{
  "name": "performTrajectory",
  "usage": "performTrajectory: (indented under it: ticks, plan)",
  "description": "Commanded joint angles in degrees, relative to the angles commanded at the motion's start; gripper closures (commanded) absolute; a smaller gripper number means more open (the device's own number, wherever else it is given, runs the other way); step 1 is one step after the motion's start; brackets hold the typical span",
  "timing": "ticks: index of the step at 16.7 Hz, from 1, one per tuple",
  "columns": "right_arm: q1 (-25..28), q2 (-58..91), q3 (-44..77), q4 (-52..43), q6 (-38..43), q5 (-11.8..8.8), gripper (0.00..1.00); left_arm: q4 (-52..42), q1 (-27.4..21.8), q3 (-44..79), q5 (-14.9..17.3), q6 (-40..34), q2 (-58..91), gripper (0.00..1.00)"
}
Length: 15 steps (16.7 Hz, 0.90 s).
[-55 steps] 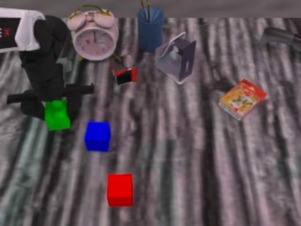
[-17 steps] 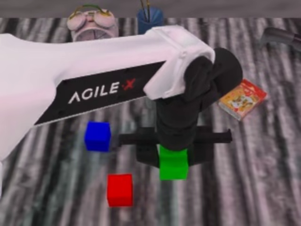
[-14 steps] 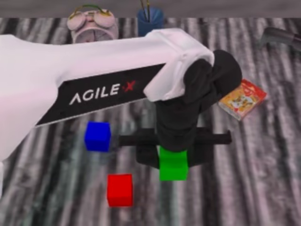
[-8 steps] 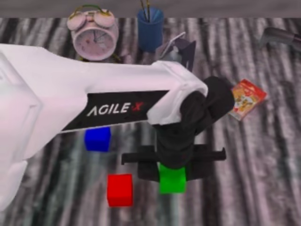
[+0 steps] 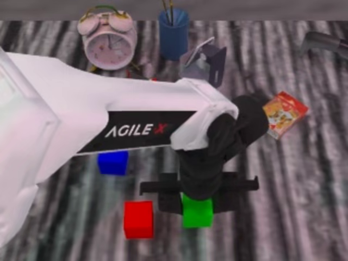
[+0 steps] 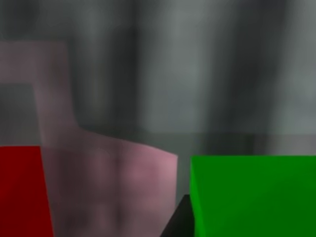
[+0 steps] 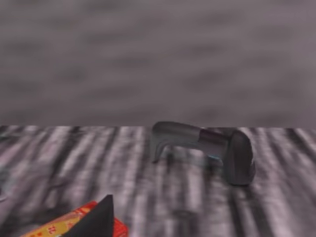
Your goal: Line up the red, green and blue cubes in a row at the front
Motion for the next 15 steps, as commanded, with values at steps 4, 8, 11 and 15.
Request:
performTrajectory:
  ticks: [4,8,11,15]
  plan:
    - [0.0,0.0,0.0,0.0,0.0,0.0,0.0,0.0,0.0,0.0,0.0,0.0,0.0,0.55]
    - [0.0,0.0,0.0,0.0,0.0,0.0,0.0,0.0,0.0,0.0,0.0,0.0,0.0,0.25]
    - [0.0,0.0,0.0,0.0,0.0,0.0,0.0,0.0,0.0,0.0,0.0,0.0,0.0,0.02]
    - [0.0,0.0,0.0,0.0,0.0,0.0,0.0,0.0,0.0,0.0,0.0,0.0,0.0,0.0]
